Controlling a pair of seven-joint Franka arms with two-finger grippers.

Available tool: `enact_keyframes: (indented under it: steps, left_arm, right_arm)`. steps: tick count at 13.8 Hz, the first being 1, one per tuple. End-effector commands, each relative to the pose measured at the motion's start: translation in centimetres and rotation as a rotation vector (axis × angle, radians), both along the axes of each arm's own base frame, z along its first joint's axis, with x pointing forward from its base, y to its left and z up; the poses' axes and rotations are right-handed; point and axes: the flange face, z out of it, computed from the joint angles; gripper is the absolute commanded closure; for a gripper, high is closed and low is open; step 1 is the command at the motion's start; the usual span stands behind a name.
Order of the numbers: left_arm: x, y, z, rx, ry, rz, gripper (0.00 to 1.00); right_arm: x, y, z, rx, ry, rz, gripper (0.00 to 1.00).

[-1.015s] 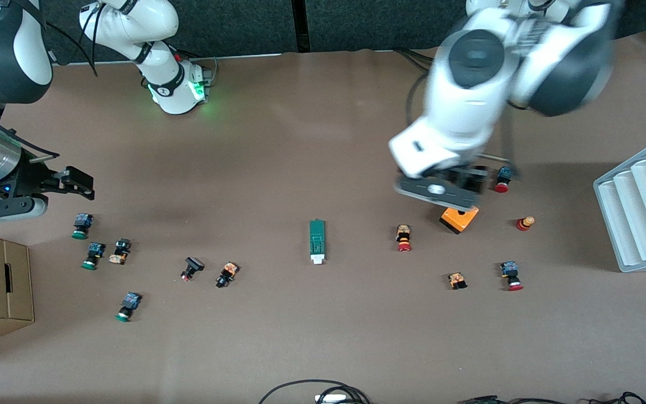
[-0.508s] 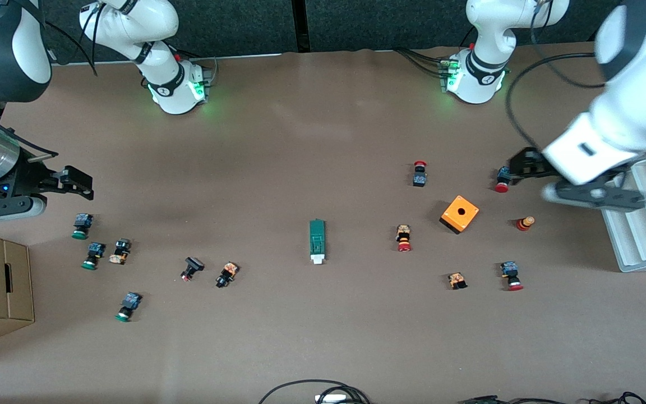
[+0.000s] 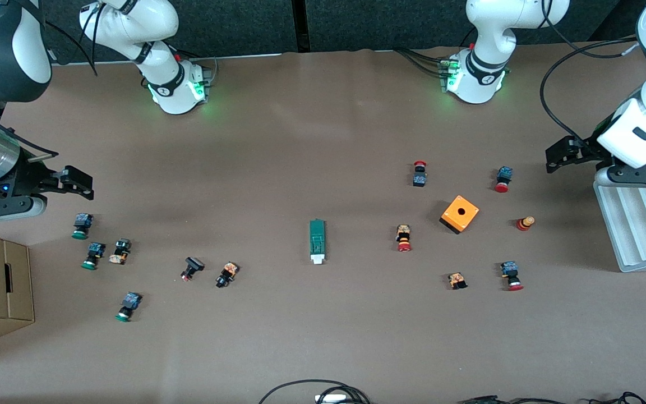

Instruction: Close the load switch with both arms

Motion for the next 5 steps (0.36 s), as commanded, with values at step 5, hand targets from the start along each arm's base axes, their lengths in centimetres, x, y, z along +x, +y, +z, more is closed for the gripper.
enact_keyframes:
  steps: [5]
  left_arm:
    - [-0.3,1.5,-0.3,-0.003,0.005,0.0,0.0]
  right_arm:
    - [0.1,0.5,0.6,-0.023,-0.003,0.022,0.0]
